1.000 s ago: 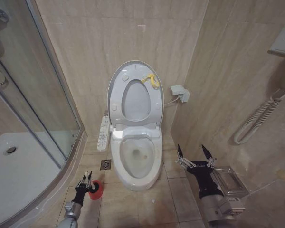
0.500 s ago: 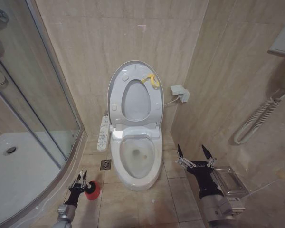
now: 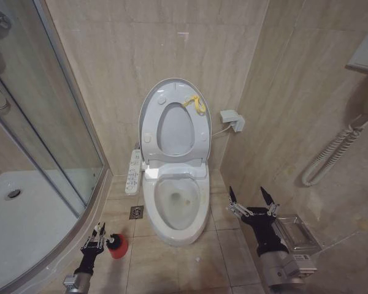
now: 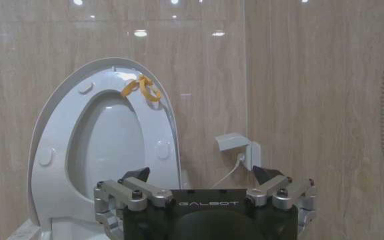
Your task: Open the toilet lid, clean the toilet bowl with a toilet brush, close the toilet lid, and flush.
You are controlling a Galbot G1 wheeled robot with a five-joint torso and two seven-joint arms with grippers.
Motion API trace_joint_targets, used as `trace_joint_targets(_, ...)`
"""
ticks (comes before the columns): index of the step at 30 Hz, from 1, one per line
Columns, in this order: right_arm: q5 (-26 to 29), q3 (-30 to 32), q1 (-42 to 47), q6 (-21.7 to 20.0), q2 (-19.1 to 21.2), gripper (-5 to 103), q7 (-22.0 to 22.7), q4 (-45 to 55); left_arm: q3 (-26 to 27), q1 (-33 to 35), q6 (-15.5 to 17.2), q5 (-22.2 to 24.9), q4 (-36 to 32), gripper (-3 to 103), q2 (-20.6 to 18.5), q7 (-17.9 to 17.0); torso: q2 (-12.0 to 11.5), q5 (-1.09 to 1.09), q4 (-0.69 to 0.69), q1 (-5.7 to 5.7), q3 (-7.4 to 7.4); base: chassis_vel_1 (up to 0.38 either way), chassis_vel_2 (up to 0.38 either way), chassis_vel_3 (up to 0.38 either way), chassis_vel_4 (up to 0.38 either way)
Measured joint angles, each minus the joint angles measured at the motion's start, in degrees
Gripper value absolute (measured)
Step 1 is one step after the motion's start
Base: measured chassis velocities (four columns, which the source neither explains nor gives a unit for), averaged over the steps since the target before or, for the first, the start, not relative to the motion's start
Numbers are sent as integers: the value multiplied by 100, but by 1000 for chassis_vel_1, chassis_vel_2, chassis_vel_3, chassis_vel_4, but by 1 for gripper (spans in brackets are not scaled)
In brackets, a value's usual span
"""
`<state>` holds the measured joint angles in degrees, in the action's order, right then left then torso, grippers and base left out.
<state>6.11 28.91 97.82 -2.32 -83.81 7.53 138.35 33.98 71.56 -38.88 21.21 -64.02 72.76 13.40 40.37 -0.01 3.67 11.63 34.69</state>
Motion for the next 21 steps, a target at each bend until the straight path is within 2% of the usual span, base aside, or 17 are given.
trace_joint_targets(7, 0, 0, 0, 0, 0, 100, 0, 0, 58, 86, -64, 263, -176, 21, -103, 54, 0, 0, -1, 0, 0, 0, 0, 0, 0)
trace_joint_targets(14, 0, 0, 0, 0, 0, 100, 0, 0, 152, 111, -236, 473, -637, 21, -215, 131, 0, 0, 0, 0, 0, 0, 0, 0, 0)
trace_joint_targets(17, 0, 0, 0, 0, 0, 100, 0, 0, 151, 106, -193, 604, -956, 21, -268, 78, 0, 0, 0, 0, 0, 0, 0, 0, 0)
trace_joint_targets(20, 0, 0, 0, 0, 0, 100, 0, 0, 54, 172, 112, 753, -1709, 21, -337, -154, 0, 1, 1, 0, 0, 0, 0, 0, 0)
trace_joint_targets(21, 0, 0, 0, 0, 0, 100, 0, 0, 54, 172, 112, 753, -1709, 21, -337, -154, 0, 1, 1, 0, 0, 0, 0, 0, 0)
